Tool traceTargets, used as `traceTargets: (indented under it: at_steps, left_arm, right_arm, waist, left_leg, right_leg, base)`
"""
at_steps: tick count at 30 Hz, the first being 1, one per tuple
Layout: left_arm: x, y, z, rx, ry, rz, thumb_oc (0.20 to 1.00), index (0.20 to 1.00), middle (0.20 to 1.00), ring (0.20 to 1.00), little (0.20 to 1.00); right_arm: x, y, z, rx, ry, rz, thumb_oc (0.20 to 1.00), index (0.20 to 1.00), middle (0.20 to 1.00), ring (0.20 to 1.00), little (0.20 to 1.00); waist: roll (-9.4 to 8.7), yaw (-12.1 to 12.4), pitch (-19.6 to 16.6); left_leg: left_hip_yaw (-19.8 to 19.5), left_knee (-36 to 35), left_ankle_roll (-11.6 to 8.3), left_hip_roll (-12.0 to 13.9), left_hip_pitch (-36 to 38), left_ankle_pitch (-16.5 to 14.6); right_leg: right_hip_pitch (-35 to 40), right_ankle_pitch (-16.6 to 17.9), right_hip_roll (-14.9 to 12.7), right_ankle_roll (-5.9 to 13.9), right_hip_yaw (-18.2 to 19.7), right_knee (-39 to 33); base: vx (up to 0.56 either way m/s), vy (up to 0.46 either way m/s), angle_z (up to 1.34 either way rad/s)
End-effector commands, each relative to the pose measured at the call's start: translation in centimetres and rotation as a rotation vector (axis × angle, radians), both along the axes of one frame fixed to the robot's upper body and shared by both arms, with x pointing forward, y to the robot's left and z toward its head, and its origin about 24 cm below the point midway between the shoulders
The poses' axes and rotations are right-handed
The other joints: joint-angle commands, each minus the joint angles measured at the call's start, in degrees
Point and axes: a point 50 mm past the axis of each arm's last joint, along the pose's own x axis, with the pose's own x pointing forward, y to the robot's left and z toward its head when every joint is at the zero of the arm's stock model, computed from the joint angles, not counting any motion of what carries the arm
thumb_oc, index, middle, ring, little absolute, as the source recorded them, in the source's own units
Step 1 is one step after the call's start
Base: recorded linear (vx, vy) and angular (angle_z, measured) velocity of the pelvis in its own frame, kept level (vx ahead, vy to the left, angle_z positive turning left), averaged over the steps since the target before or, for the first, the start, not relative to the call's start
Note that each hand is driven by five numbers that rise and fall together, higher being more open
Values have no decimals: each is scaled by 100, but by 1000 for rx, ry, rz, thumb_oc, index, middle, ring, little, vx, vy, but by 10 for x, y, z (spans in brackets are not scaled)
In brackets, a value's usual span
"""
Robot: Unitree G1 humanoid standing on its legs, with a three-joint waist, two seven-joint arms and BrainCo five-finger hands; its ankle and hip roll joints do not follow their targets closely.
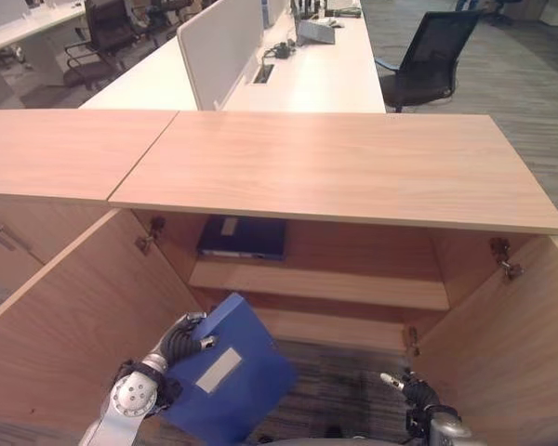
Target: Put the empty folder in the office cabinet
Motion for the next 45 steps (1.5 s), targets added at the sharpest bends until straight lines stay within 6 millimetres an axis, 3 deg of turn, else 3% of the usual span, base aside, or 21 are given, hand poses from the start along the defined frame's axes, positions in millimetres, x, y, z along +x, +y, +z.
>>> traceTargets:
  at_steps: [1,2,5,6,7,11,16,24,34,41,45]
  left_arm:
    - [19,2,55,44,-300,-36,200,200,200,200,200]
    - [19,2,55,43,-300,-36,200,200,200,200,200]
    - [27,-13,75,19,-418,-101,200,200,200,200,200]
    - [28,-13,76,18,-419,-100,200,200,200,200,200]
    - [31,-21,86,-3,-471,-139,200,200,200,200,200]
    - [35,-28,97,-23,-517,-179,200,200,200,200,200]
    - [39,-42,121,-32,-608,-290,200,200,200,200,200]
    - [42,-53,142,-9,-688,-390,200,200,200,200,200]
    - [43,-60,150,-35,-729,-416,200,200,200,200,200]
    - [43,-67,159,-52,-787,-429,200,200,200,200,200]
    - [43,-72,165,-71,-821,-447,200,200,200,200,200]
  right_arm:
    - [45,-1,33,-234,-156,252,1000,1000,1000,1000,1000]
    - [45,-1,34,-237,-155,254,1000,1000,1000,1000,1000]
    - [76,8,68,-415,-308,459,1000,1000,1000,1000,1000]
    - [76,8,68,-417,-308,460,1000,1000,1000,1000,1000]
    - [90,19,82,-465,-376,561,1000,1000,1000,1000,1000]
    - [101,29,95,-489,-437,630,1000,1000,1000,1000,1000]
    - [124,61,123,-535,-563,841,1000,1000,1000,1000,1000]
    - [137,99,160,-553,-735,1039,1000,1000,1000,1000,1000]
    - [139,133,180,-432,-861,1092,1000,1000,1000,1000,1000]
    - [131,161,171,-133,-827,1095,1000,1000,1000,1000,1000]
    - [128,169,164,-71,-797,1099,1000,1000,1000,1000,1000]
  waist:
    - [-479,-45,4]
    - [-471,-51,5]
    - [-480,-22,7]
    - [-476,-25,13]
    - [-482,-9,6]
    - [-484,-6,22]
    - [-497,52,-4]
    - [-510,101,-51]
    - [-519,139,-65]
    - [-546,168,-73]
    - [-554,169,-86]
  left_leg:
    - [117,-46,148,-375,-22,-453]
    - [116,-46,148,-374,-21,-454]
    - [131,-46,147,-365,0,-440]
    - [132,-46,147,-365,0,-440]
    - [132,-46,142,-361,2,-433]
    - [130,-46,135,-355,10,-427]
    - [127,-46,119,-349,36,-416]
    - [125,-46,107,-335,58,-414]
    - [122,-46,111,-339,58,-409]
    - [109,-46,102,-340,57,-404]
    - [104,-46,99,-339,54,-407]
  right_leg:
    - [608,-164,-248,537,240,-508]
    - [609,-164,-247,537,239,-508]
    - [621,-182,-246,536,243,-508]
    - [622,-183,-246,536,244,-508]
    - [626,-193,-245,535,240,-508]
    - [642,-196,-250,534,232,-508]
    - [669,-206,-254,528,218,-508]
    - [691,-215,-268,533,200,-508]
    - [695,-217,-268,523,191,-508]
    - [703,-216,-272,515,166,-508]
    - [708,-220,-275,514,157,-508]
  base:
    - [0,0,0]
    - [0,0,0]
    - [0,0,0]
    - [0,0,0]
    - [0,0,0]
    - [0,0,0]
    - [0,0,0]
    - [0,0,0]
    - [0,0,0]
    - [0,0,0]
    - [0,0,0]
